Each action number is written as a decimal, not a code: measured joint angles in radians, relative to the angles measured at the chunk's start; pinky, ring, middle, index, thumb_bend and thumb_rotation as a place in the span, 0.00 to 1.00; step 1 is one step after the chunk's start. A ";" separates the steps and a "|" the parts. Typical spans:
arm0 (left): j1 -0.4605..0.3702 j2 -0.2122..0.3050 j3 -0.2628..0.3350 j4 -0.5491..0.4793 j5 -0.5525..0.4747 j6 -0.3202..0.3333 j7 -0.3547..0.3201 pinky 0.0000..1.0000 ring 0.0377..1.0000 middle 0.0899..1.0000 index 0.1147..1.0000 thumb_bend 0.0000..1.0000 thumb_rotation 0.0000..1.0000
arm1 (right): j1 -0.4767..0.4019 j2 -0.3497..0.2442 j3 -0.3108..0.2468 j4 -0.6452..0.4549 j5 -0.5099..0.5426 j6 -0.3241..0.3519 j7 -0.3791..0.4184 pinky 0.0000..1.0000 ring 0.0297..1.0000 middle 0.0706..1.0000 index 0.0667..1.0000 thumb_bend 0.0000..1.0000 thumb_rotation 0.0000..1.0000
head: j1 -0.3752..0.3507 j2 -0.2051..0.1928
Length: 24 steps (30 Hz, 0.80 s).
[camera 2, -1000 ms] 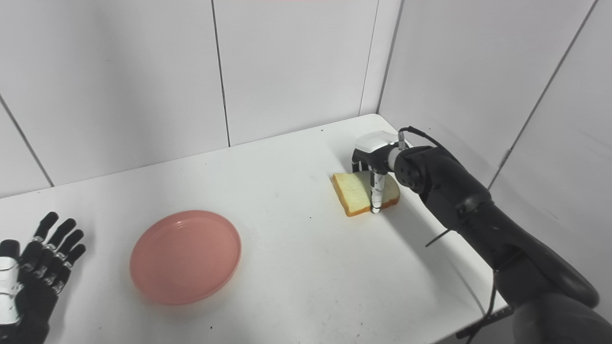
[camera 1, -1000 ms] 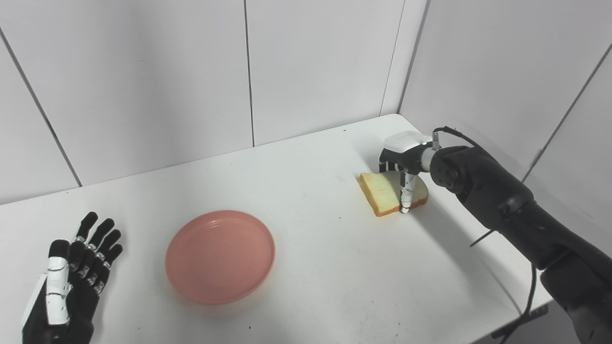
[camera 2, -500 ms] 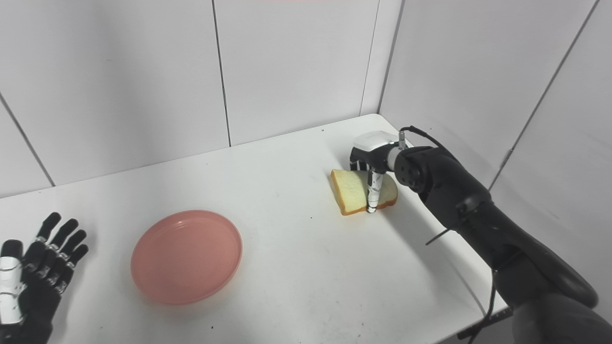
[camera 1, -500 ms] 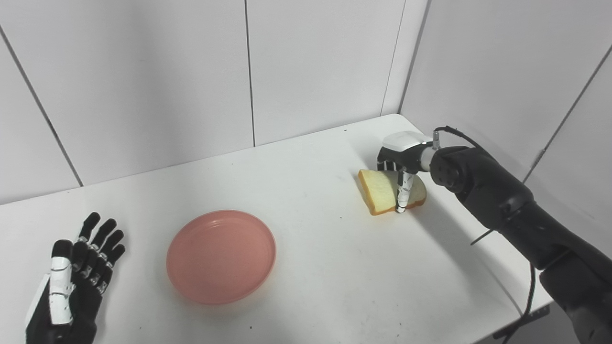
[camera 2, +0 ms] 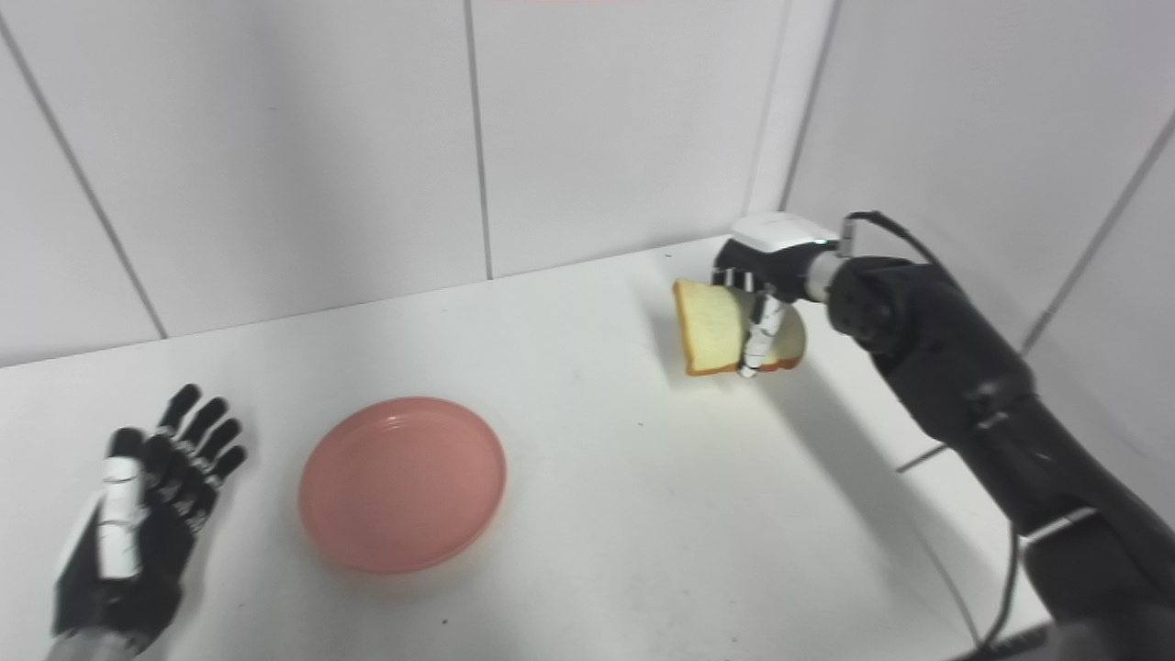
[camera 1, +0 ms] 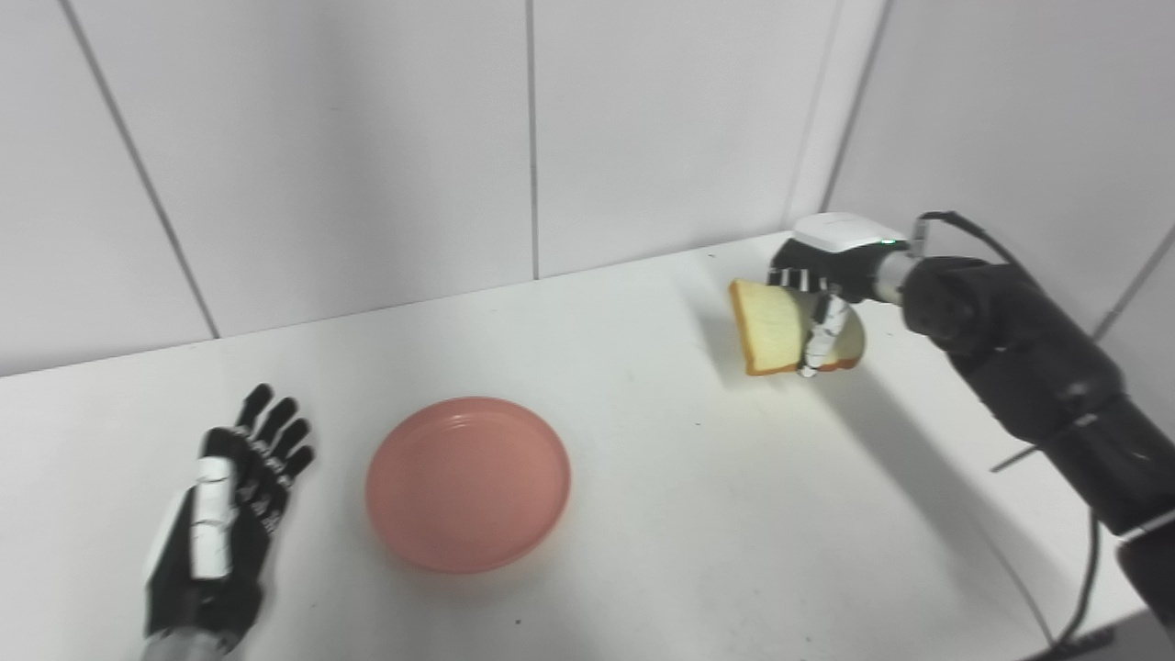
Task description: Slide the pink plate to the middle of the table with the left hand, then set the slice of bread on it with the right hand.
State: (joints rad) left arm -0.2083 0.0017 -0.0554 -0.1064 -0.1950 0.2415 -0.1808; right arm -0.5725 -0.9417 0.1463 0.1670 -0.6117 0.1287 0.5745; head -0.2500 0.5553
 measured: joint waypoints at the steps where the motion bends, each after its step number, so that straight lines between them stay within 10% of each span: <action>1: 0.000 -0.008 -0.003 0.003 0.004 0.000 0.007 0.98 0.96 0.97 0.97 0.73 0.94 | -0.002 0.000 -0.001 -0.017 0.003 0.001 0.004 0.44 0.39 0.46 0.48 0.52 0.00 | 0.029 -0.002; 11: -0.002 -0.043 -0.036 0.045 0.044 -0.035 0.016 0.99 0.98 0.98 0.99 0.71 0.96 | -0.027 0.106 -0.022 -0.190 0.079 0.050 0.033 0.43 0.38 0.46 0.49 0.51 0.00 | 0.185 0.006; 24: -0.016 -0.117 -0.042 0.069 0.091 -0.040 0.080 0.95 0.94 0.95 0.96 0.69 0.96 | -0.138 0.310 0.092 -0.267 0.063 0.060 0.057 0.38 0.38 0.45 0.49 0.51 0.00 | 0.288 0.025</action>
State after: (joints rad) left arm -0.2240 -0.1149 -0.0974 -0.0373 -0.1038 0.2016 -0.1011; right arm -0.7106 -0.6321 0.2386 -0.0995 -0.5486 0.1885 0.6319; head 0.0383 0.5798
